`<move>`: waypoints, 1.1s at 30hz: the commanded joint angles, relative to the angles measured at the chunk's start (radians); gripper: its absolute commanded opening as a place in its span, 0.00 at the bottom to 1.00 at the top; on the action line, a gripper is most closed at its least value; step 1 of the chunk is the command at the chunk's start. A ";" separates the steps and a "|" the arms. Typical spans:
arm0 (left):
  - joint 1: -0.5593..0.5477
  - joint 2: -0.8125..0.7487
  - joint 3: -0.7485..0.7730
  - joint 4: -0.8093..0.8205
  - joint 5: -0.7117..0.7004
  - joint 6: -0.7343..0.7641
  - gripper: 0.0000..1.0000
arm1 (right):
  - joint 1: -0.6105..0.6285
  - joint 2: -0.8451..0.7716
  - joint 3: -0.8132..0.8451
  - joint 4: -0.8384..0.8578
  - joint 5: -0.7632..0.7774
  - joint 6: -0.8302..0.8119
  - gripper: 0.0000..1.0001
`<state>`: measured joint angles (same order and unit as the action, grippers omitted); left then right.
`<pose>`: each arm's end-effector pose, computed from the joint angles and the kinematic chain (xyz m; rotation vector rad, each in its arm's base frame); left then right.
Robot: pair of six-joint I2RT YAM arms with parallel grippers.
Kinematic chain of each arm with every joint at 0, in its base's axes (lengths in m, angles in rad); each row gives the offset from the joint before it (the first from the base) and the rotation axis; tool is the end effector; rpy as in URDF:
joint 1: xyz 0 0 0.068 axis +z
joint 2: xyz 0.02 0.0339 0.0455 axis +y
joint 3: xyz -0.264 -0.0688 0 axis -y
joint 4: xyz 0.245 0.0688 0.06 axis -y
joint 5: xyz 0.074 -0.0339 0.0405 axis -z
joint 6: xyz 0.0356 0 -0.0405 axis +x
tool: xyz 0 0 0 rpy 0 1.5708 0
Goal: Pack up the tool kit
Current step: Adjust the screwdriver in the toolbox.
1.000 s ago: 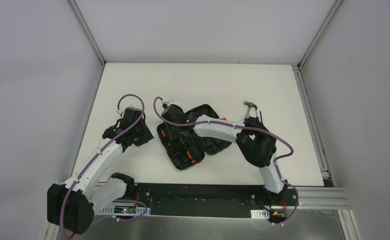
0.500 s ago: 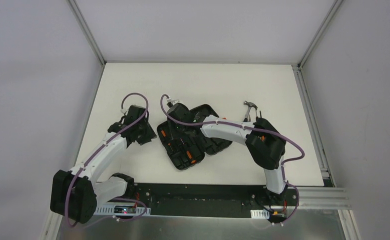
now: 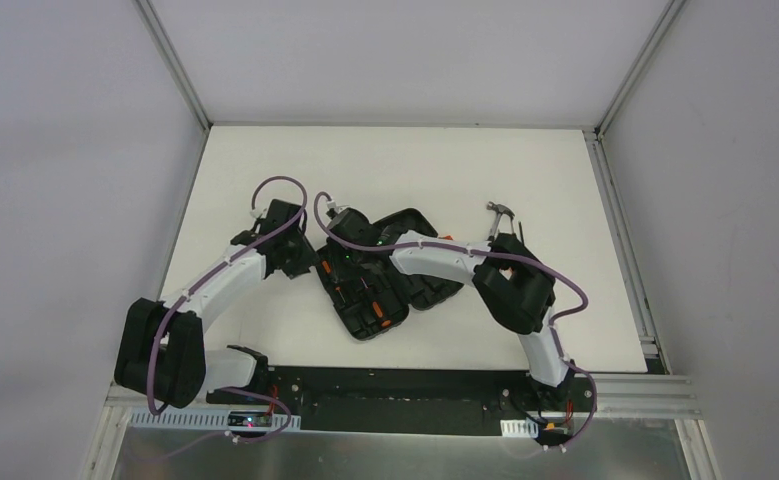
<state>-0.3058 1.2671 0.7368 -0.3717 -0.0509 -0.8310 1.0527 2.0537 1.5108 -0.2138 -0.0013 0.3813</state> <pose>0.2396 -0.0737 0.2073 -0.6757 2.4277 -0.4172 0.2293 0.4023 0.1969 -0.8045 2.3036 0.6925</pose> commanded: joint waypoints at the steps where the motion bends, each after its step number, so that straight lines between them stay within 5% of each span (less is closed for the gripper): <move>1: 0.012 0.016 0.024 0.036 0.009 -0.024 0.32 | 0.002 0.036 0.045 0.021 -0.042 0.022 0.23; 20: 0.012 0.140 0.007 0.085 0.049 -0.047 0.28 | -0.012 0.096 0.060 -0.157 -0.019 0.130 0.00; 33: 0.011 0.075 -0.002 0.104 0.072 -0.066 0.30 | -0.068 0.174 0.082 -0.265 -0.104 0.213 0.00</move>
<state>-0.2928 1.3945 0.7410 -0.2676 0.0185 -0.8829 0.9936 2.1628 1.6386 -0.3565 -0.1089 0.5594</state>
